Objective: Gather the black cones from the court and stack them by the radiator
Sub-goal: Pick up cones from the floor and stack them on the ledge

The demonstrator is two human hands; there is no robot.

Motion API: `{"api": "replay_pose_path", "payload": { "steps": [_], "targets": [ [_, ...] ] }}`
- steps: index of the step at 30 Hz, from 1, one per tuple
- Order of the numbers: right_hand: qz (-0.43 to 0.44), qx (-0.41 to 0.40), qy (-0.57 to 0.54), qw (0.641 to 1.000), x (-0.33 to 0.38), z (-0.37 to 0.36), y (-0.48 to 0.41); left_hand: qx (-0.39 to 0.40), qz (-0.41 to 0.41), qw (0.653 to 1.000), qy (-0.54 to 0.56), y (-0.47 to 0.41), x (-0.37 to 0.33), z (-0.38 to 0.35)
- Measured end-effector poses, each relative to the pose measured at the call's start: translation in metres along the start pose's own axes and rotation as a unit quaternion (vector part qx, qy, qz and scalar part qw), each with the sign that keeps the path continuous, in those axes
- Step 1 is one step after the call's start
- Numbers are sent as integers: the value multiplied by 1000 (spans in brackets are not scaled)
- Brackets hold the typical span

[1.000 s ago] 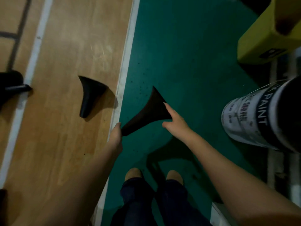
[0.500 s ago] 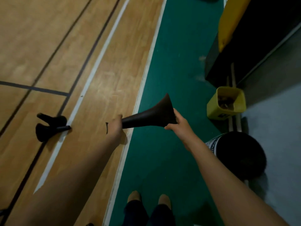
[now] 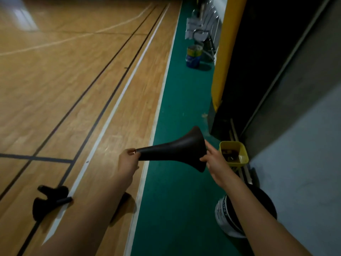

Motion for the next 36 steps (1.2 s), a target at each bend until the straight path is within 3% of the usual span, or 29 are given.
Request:
{"api": "replay_pose_path", "payload": {
  "steps": [9,18,26,32,36],
  "targets": [
    [-3,-42,-126,991,4,62,48,107,-49,989,-93,30,-67,-53],
    [43,-195,-155,967,11,123,124,223,-128,962,-93,64,-132,-122],
    [3,-328,-134,935,-34,141,222,350,-185,916,-62,124,-155,-176],
    [-69,-414,-163,893,-101,154,302,451,-181,870,-83,197,-137,-215],
    [-118,-477,-215,844,-152,173,364,518,-199,826,-100,280,-129,-239]
  ]
}}
Point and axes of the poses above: each hand's wrist, its own y-axis away from the middle knuckle, its own z-axis out of the back of the hand, x = y × z, the point moved 10 cm from there along -y, towards the middle knuckle, and after that the axes turned 8 degrees about -z, right-handed, at the moved point
